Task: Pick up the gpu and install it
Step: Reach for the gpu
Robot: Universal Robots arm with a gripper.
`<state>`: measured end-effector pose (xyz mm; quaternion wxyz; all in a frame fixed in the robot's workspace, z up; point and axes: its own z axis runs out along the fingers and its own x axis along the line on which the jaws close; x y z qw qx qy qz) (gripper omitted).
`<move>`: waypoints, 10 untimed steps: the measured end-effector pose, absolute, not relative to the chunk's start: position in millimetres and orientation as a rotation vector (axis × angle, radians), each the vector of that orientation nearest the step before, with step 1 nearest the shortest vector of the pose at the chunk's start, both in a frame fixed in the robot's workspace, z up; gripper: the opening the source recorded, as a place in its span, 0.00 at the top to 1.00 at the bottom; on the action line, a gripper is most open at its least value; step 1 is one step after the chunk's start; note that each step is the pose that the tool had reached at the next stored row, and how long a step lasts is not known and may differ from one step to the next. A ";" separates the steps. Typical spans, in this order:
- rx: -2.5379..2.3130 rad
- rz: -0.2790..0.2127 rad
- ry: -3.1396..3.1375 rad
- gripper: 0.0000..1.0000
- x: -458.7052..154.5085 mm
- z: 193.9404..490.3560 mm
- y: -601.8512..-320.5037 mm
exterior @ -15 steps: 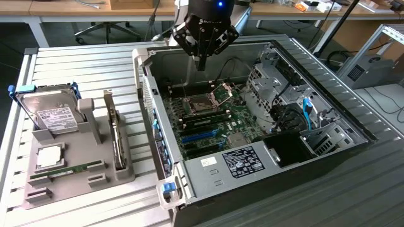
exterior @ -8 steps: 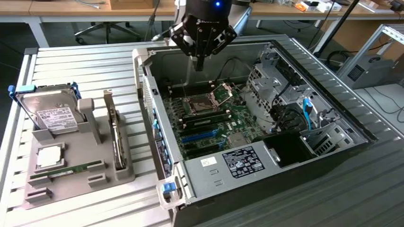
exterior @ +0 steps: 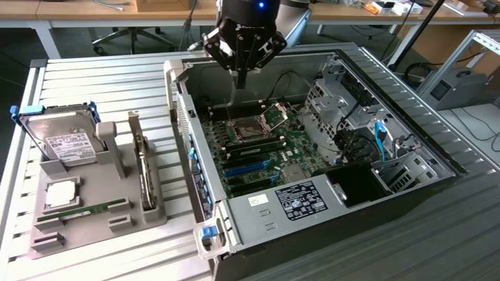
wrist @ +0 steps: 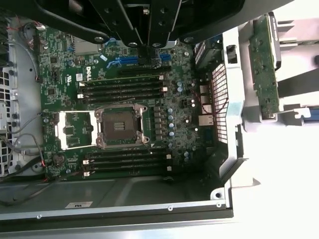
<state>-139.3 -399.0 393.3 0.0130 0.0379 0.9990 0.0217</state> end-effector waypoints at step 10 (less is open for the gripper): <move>0.118 0.068 3.112 0.89 -170.1 393.3 -399.0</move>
